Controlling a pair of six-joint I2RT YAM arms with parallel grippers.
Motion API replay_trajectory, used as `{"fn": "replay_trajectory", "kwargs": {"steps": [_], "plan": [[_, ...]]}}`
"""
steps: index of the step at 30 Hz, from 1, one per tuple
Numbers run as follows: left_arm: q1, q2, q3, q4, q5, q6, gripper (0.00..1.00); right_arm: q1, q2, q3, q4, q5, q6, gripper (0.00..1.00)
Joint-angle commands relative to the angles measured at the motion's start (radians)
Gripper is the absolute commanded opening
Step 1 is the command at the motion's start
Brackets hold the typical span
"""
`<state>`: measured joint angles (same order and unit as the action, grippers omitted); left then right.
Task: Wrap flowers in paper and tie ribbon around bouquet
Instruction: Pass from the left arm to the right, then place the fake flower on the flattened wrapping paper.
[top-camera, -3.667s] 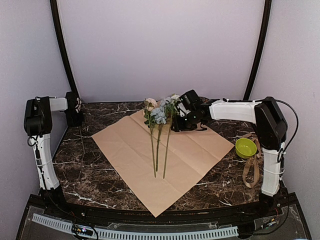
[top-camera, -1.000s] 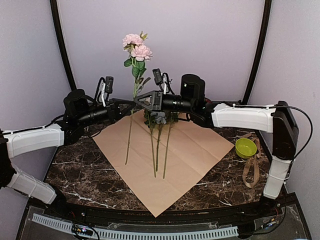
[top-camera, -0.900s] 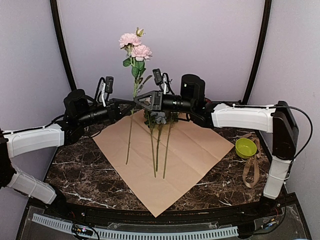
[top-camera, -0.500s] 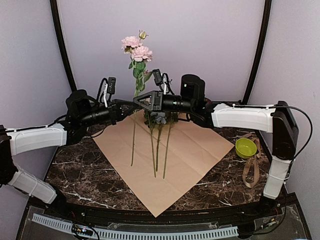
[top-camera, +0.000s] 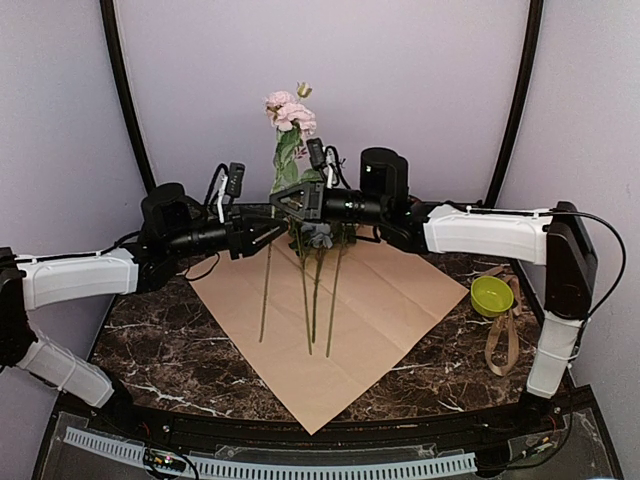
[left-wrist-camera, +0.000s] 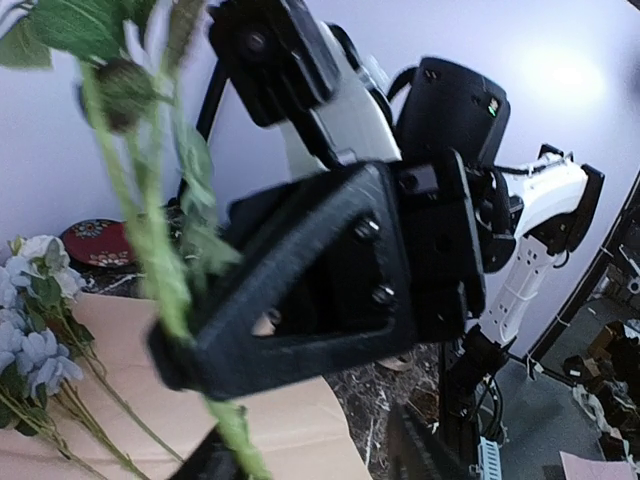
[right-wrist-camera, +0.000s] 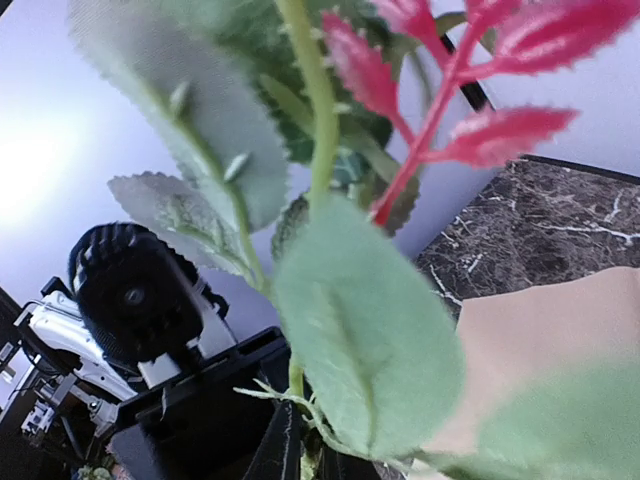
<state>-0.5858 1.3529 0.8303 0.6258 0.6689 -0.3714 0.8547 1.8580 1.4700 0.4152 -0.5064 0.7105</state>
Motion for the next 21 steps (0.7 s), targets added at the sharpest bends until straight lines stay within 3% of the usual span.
{"fn": "replay_trajectory", "kwargs": {"steps": [1, 4, 8, 13, 21], "plan": [[-0.055, -0.004, 0.019, -0.082, 0.031, 0.068, 0.67, -0.050, -0.040, 0.059, -0.196, 0.188, -0.062, 0.00], [-0.054, -0.017, 0.029, -0.134, -0.056, 0.090, 0.78, -0.089, 0.004, 0.117, -0.451, 0.289, -0.113, 0.00], [-0.054, 0.007, 0.079, -0.281, -0.237, 0.125, 0.81, -0.116, 0.126, 0.227, -0.702, 0.295, -0.136, 0.00], [-0.052, 0.054, 0.126, -0.400, -0.393, 0.136, 0.81, -0.131, 0.266, 0.312, -0.765, 0.265, -0.119, 0.00], [-0.052, 0.048, 0.122, -0.409, -0.433, 0.137, 0.81, -0.154, 0.465, 0.536, -0.898, 0.348, -0.191, 0.00]]}}
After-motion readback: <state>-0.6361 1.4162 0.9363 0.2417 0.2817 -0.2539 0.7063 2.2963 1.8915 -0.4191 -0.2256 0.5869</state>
